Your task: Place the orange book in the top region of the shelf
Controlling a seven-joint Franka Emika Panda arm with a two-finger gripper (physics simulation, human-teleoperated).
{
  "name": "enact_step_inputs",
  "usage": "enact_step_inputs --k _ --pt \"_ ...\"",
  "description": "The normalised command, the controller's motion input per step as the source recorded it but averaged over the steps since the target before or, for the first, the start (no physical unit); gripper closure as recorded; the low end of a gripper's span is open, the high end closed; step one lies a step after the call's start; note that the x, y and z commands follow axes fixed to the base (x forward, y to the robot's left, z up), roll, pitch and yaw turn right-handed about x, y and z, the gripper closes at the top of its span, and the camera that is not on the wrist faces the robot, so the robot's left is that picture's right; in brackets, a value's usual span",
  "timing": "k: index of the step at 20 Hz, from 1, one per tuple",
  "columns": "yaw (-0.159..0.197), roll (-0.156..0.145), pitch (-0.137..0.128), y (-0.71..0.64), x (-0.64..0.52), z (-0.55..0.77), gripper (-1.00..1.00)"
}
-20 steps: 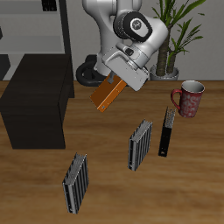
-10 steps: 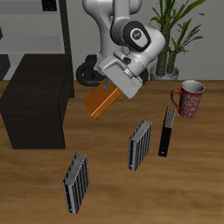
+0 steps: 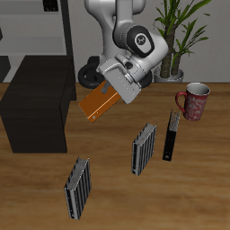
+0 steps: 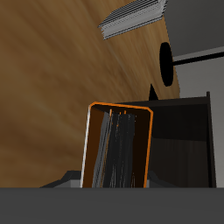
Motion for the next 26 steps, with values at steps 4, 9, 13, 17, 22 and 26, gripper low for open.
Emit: enact_step_inputs --k 4,9,13,17,22,26 --pt "-0.024 -0.098 0.004 -0.32 0.08 -0.01 1.00" --pt "-0.006 -0.111 0.002 -0.37 0.13 -0.08 1.00" --pt "-0.027 -0.089 -0.015 -0.23 0.04 0.03 1.00" --pt "0.005 -0.031 -0.009 -0.13 0.03 0.02 1.00" --pt "-0.006 -0.034 0.003 -0.16 0.04 0.06 1.00" --pt "-0.023 -0.075 -0.003 -0.31 0.07 0.10 1.00"
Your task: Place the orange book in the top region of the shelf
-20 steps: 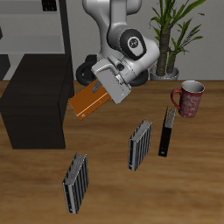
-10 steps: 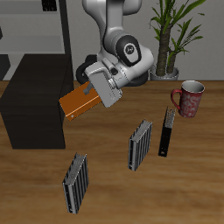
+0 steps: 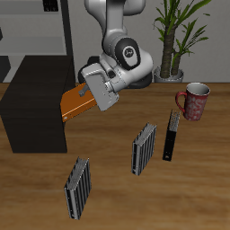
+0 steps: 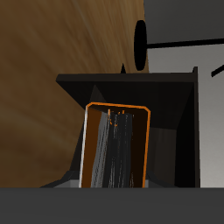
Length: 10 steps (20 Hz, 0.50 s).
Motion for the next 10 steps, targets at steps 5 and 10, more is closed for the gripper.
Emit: enact_step_inputs --k 5,10 --pt "-0.007 -0.035 0.000 -0.21 0.06 0.03 1.00" --pt "0.001 -0.060 0.012 -0.35 0.19 -0.07 1.00"
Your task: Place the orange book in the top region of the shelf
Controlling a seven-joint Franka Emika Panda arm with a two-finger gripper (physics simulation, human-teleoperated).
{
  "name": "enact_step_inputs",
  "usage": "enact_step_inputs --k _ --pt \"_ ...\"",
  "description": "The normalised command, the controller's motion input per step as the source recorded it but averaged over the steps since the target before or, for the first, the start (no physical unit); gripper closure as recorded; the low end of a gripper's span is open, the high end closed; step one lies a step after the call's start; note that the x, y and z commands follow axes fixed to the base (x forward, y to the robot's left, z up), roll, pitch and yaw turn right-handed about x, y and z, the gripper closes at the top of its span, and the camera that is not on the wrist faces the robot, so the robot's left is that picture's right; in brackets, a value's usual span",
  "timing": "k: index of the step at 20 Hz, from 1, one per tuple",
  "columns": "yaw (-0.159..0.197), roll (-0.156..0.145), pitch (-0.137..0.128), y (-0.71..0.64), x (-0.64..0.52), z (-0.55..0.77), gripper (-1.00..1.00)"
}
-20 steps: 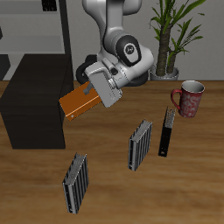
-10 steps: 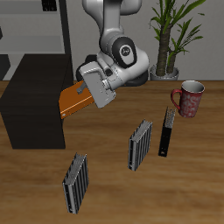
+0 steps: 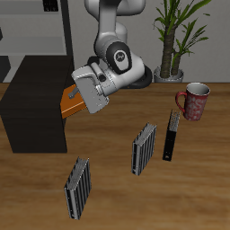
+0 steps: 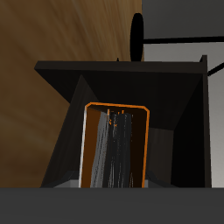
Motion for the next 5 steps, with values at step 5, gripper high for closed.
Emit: enact_step_inputs --k 5 --pt "0.011 -0.044 0.020 -0.17 0.10 -0.08 1.00"
